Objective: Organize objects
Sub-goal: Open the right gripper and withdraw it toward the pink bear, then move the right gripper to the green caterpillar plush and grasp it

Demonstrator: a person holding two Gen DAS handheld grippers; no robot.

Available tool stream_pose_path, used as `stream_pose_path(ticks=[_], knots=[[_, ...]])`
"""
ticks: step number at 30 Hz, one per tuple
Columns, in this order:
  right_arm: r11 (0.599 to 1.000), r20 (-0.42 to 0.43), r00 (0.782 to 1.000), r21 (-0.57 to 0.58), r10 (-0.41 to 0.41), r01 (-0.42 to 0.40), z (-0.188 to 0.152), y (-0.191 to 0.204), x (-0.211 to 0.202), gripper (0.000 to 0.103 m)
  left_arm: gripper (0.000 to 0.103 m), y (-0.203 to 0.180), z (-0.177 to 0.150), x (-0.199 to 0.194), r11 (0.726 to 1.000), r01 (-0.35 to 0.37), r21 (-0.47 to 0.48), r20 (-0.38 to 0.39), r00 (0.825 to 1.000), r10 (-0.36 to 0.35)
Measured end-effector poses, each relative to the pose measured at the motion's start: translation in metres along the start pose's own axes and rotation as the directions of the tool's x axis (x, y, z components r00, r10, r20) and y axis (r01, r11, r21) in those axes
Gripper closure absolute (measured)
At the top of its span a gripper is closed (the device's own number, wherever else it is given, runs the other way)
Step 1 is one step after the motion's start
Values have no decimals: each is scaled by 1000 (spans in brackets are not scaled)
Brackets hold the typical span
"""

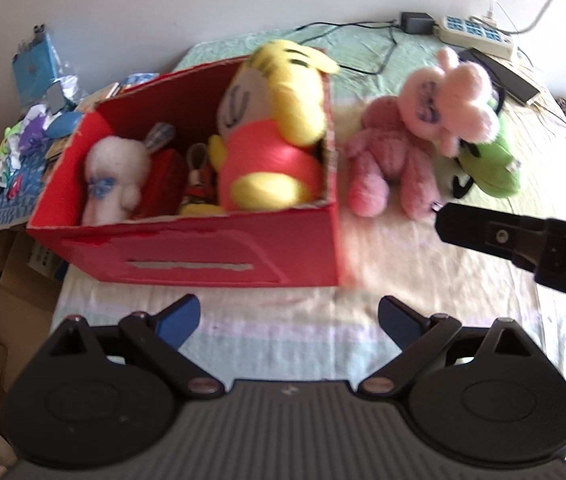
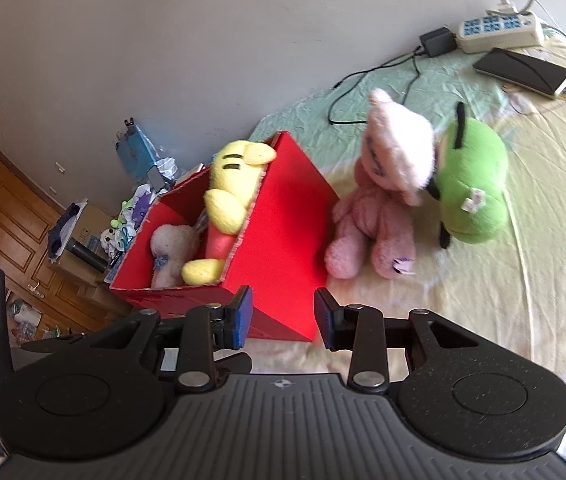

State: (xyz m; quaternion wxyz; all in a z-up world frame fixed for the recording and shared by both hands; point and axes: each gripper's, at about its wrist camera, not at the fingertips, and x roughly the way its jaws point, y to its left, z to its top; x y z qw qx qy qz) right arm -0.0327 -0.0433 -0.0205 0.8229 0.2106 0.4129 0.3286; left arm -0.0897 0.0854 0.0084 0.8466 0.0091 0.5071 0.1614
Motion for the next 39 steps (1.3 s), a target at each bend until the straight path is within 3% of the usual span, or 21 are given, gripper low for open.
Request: stream_pose_path(ticks=[12,21,31,39], knots=[[990,-1,998,123,-69,68,-10,-44,-16,65,7,-53,0,15,988,99,120,-52,994,-94],[973,17,992,195,-125,120,-16,-71,-29,65,7,-86,4,21,964,188,188,-43,982,-183],[950,47,982,264,-182,164,-11,-95,-38,65,7,-94,16,29,936,287,205,35,953,-300],[941,104,977,304,-186,147,21,-110,-36,64,7,-97,32,40,913,352,206,96,921,-377]])
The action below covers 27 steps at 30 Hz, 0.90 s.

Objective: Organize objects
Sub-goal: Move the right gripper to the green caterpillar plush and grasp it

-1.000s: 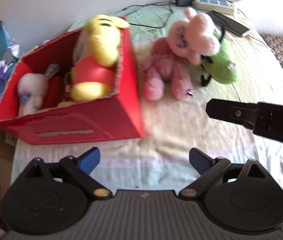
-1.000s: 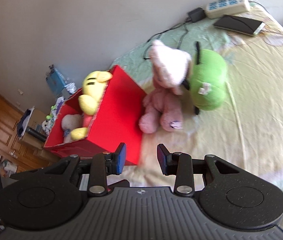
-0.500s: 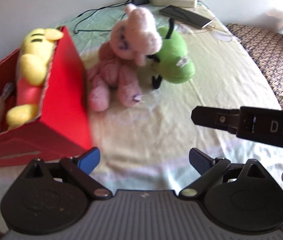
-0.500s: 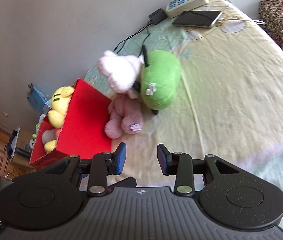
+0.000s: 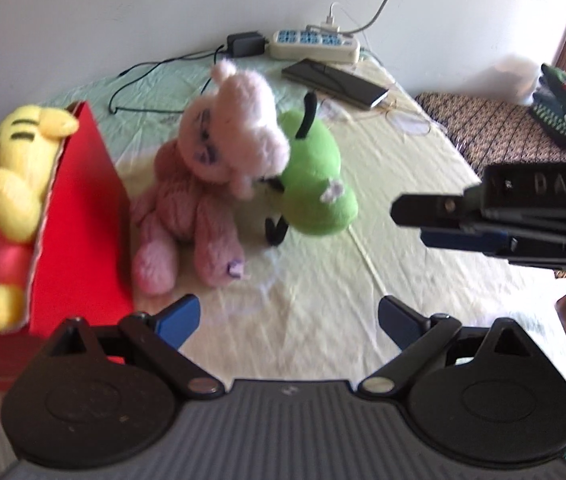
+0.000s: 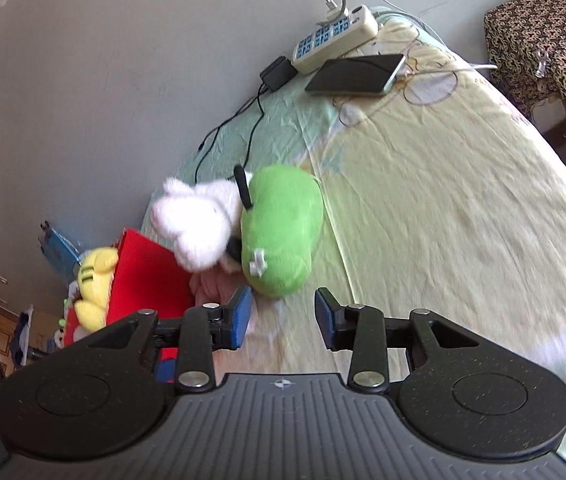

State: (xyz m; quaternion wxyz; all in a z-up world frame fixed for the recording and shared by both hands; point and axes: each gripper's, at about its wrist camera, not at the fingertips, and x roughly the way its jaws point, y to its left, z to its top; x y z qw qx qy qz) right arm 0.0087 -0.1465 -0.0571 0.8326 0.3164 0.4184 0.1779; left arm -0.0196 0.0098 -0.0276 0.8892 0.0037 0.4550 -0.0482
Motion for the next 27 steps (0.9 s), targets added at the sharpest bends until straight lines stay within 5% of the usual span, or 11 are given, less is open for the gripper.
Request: stream_pose_path(ticks=[4,13,17,27], knots=[[1000,-3,1000,9,21,-21,17,3,15,56,8,8,9,11,998,51,-29,16,999,-51],[1000,-54,998,3,22,-22,32,2,53,54,10,15,28,32,986,161,-50,39,986,-159],[1000,-65,998,13,0,1,33,-1,65,54,18,16,35,45,985,170,-41,23,985,-169],[993,-89,995,114,51,-40,18,-22,67,68,31,15,40,63,965,256,-59,-33,966,-258]])
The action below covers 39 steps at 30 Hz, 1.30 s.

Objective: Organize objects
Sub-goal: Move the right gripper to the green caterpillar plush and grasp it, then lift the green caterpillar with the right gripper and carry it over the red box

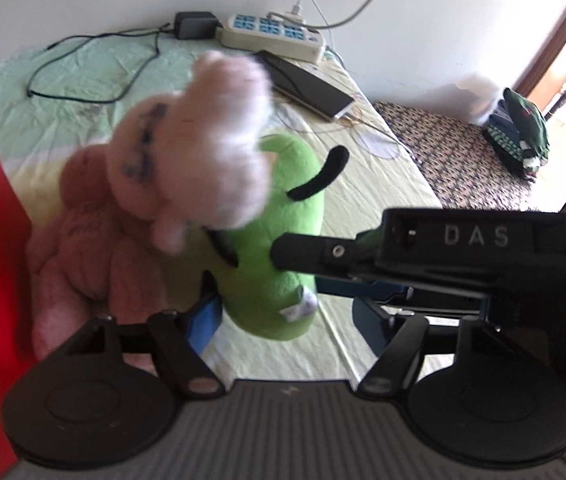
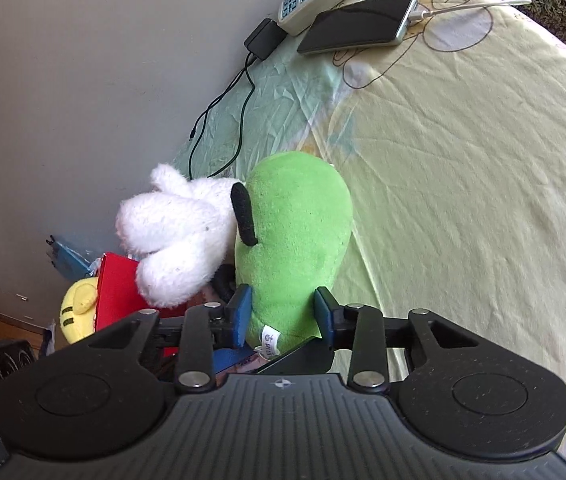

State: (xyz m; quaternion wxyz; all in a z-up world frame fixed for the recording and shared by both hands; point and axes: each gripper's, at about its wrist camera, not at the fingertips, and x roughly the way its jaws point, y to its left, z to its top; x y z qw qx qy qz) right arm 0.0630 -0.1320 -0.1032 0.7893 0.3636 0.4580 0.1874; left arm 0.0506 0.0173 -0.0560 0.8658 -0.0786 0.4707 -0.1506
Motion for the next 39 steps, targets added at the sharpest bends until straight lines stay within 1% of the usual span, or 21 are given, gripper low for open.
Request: stream_pose_path(ticks=[1,2,4,6,8,10,11,14,15,16,17,19,20,22,23,25,27,29,31,34,39], knots=[[1000,6,1000,-4,-6,6,-1,-1,-3,72,31,-3,-1,0,1000,3,9,0,1000,-3],[1000,10,1000,-3,-8,8,-3,-3,-6,73,32,-5,-2,0,1000,7,16,-1,1000,-7],[1000,13,1000,-2,-16,16,-6,-7,-13,82,33,-10,-5,-3,999,20,25,-7,1000,-20],[1000,5,1000,-3,-24,24,-10,-13,-19,86,35,-17,-8,-4,999,27,45,-12,1000,-27],[1000,0,1000,23,-21,21,-15,-21,-24,87,35,-24,-14,-5,998,32,60,-19,999,-30],[999,-7,1000,19,-26,26,-20,-24,-27,86,35,-30,-19,-6,996,54,72,-34,998,-51],[999,-8,1000,15,-29,29,-22,-25,-28,86,35,-32,-22,-8,995,50,85,-32,998,-47],[1000,47,999,15,-19,18,-21,-25,-40,84,35,-36,-26,-16,994,7,109,6,1000,-8],[1000,58,998,14,-7,6,-18,-24,-42,81,32,-34,-25,-20,994,-3,107,19,1000,1],[1000,62,998,14,0,-1,-14,-22,-43,74,26,-33,-23,-22,995,-16,103,33,999,13],[1000,62,998,12,1,-2,-10,-19,-41,71,22,-30,-20,-23,994,-33,101,47,998,29],[1000,57,998,-8,5,-4,-3,-15,-35,61,22,-26,-14,-22,993,-67,101,68,996,60],[1000,49,999,-24,8,-7,0,-12,-31,59,22,-24,-11,-19,992,-75,100,71,995,68],[999,31,999,-50,-7,8,5,-10,-21,52,22,-20,-5,-11,994,-63,90,55,997,58],[998,29,1000,-55,-10,11,7,-9,-17,51,22,-18,-2,-6,995,-60,86,46,997,56],[999,18,1000,-43,-1,2,12,-11,-9,49,22,-16,2,4,994,-76,83,41,997,72],[1000,3,1000,-29,11,-11,15,-14,-1,48,24,-13,6,12,994,-82,74,34,996,80],[1000,-2,1000,-22,-3,3,17,-15,6,48,33,-9,11,17,996,-71,58,13,997,70],[1000,-7,1000,-4,6,-6,18,-18,9,48,38,-7,13,22,997,-61,47,-3,998,61],[999,-10,1000,26,24,-23,18,-23,9,51,39,-7,14,25,998,-51,40,-12,999,51],[1000,-6,1000,3,12,-12,15,-20,3,55,40,-12,13,23,999,-28,35,-25,999,29]])
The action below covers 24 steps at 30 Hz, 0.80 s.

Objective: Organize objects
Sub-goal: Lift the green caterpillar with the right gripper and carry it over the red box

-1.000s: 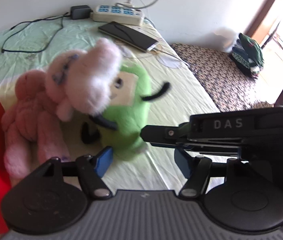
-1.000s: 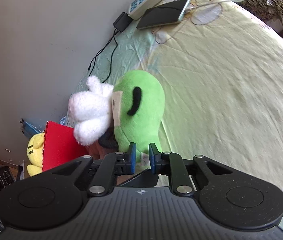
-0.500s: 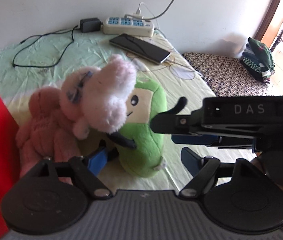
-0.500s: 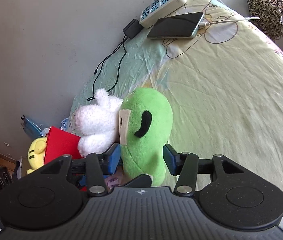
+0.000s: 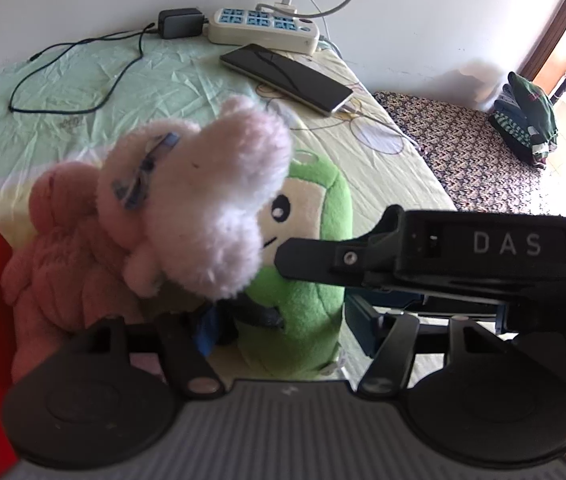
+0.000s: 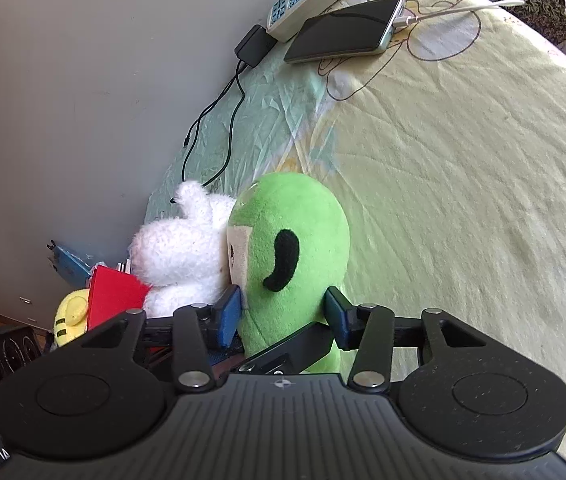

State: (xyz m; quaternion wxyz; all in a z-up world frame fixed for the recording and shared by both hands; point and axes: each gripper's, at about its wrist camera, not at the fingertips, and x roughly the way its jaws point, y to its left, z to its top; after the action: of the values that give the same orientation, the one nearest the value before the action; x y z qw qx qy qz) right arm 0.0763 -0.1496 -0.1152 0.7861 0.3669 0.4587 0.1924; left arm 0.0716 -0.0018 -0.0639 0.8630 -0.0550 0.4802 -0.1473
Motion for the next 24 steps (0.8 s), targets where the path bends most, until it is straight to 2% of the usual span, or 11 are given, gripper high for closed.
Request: stream_pose_path(ticks=[7,13,17,24], knots=[[998,-8,999,-46,-38,38,-22,3,-28,56,39,-16,-20,-12,998,63,15,-55,997,-62],[997,-29,996,-23,-79,78,-50,-2,-59,56,39,-36,-51,-27,993,114,40,-101,989,-109],[995,-27,995,-39,-93,92,-70,7,-77,56,38,-47,-68,-42,990,118,76,-106,988,-110],[992,-46,996,-95,-83,78,-94,26,-91,56,38,-45,-91,-69,993,109,52,-89,990,-104]])
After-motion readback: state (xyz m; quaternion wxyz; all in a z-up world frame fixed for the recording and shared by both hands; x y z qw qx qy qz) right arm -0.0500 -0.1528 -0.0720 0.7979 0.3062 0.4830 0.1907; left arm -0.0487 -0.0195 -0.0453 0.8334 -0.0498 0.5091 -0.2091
